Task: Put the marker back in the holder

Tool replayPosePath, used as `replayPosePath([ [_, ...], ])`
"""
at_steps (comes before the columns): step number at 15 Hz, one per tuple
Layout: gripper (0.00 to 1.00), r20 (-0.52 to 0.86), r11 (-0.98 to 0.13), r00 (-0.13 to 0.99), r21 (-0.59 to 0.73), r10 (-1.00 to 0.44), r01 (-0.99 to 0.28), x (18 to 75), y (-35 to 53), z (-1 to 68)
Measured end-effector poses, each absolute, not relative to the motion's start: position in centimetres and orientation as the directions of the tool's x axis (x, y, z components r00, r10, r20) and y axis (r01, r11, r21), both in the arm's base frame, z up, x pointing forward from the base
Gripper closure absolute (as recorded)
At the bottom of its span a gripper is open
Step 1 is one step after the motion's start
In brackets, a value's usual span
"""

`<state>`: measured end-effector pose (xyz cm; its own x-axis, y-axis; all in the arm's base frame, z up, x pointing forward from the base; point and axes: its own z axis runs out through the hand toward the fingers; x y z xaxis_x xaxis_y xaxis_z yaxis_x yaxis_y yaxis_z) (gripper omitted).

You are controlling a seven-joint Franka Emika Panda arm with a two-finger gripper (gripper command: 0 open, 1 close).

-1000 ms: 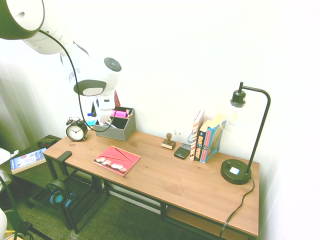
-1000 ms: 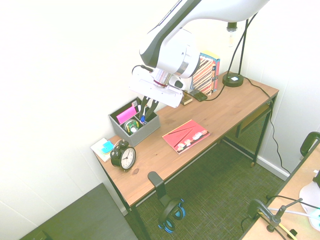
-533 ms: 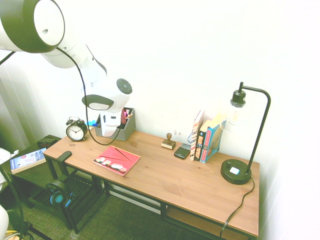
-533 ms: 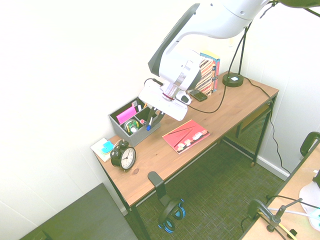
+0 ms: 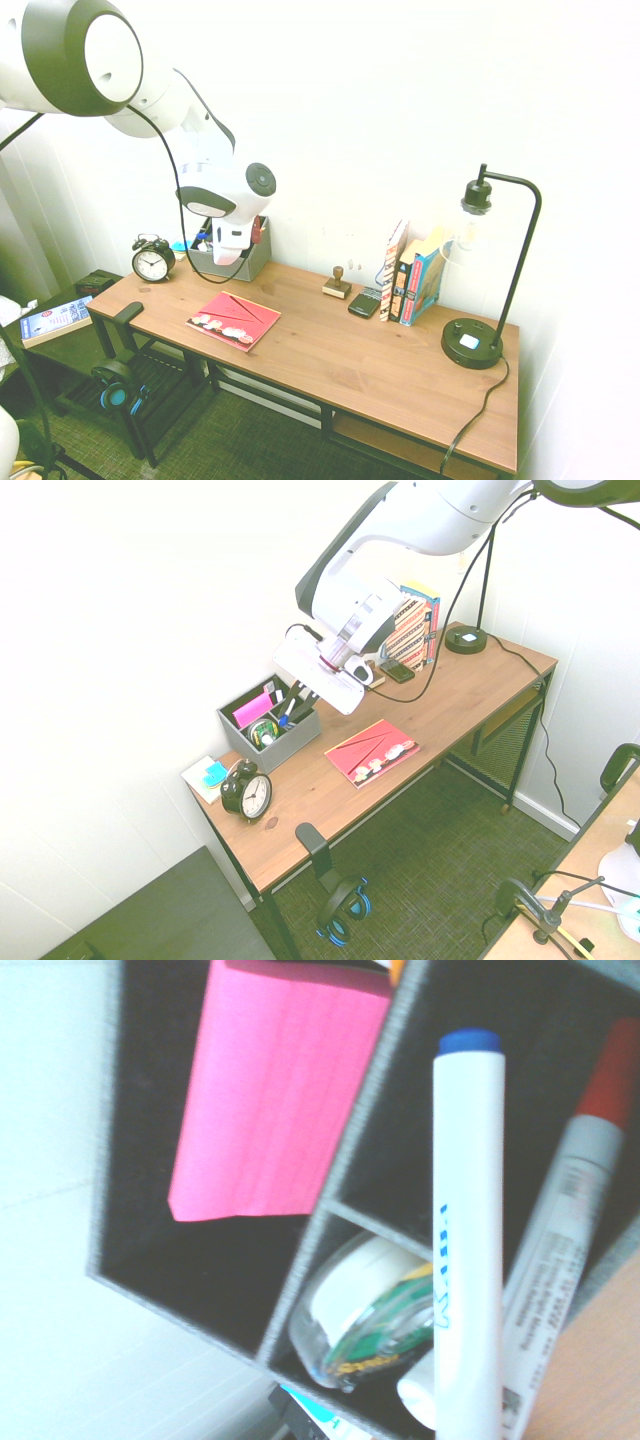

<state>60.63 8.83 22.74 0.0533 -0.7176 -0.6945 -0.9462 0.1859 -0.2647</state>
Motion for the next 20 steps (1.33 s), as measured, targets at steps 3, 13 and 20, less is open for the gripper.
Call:
replayPosePath([
  [3, 1.0, -0.72, 0.235, 0.035, -0.271, -0.693, -0.933, 60.9, 8.3, 22.5],
  [13, 1.0, -0.763, 0.316, -0.003, -0.264, -0.647, -0.911, 60.5, 8.6, 20.8],
  [20, 1.0, -0.769, 0.319, -0.005, -0.259, -0.64, -0.912, 60.0, 9.4, 20.2],
])
